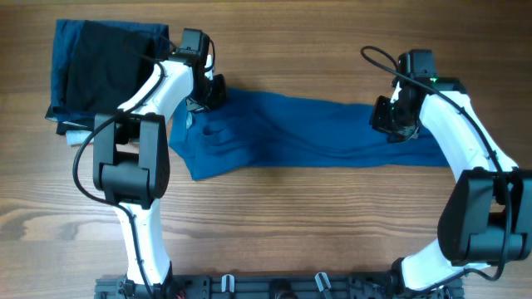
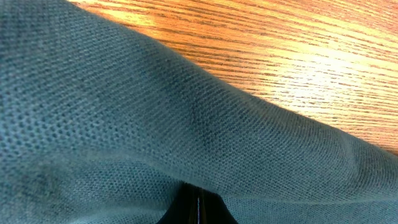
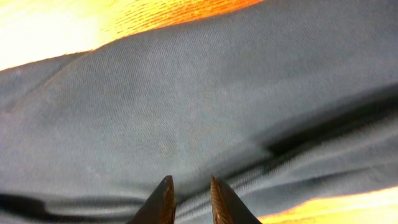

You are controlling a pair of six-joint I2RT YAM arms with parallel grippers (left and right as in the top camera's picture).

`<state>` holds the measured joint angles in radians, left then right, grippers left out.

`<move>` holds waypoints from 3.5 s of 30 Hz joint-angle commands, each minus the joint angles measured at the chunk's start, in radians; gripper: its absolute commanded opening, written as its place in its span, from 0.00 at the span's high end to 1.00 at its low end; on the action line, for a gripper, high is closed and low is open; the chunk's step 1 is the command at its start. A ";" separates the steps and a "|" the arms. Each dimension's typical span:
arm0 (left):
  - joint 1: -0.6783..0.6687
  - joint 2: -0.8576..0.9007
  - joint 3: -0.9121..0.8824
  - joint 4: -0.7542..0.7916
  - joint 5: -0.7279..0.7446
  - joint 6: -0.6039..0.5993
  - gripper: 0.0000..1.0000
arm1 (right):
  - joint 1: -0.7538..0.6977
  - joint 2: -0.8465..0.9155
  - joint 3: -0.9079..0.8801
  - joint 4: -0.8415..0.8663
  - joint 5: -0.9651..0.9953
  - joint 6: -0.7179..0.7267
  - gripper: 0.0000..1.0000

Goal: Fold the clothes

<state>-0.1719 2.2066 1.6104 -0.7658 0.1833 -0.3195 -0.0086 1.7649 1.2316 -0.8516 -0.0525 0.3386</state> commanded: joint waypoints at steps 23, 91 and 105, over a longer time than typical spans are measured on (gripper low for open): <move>0.041 0.084 -0.032 -0.011 -0.159 0.021 0.96 | -0.174 0.030 -0.189 -0.014 0.263 0.140 0.81; 0.041 0.084 -0.032 -0.016 -0.185 0.024 0.91 | -0.668 0.084 0.090 0.246 -0.359 -0.513 0.57; 0.041 0.059 -0.032 -0.029 -0.185 0.024 0.88 | -0.668 0.274 0.090 0.271 -0.414 -0.639 0.60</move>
<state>-0.1696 2.2066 1.6180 -0.7734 0.1459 -0.3153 -0.6788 2.0098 1.3109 -0.5850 -0.4091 -0.2424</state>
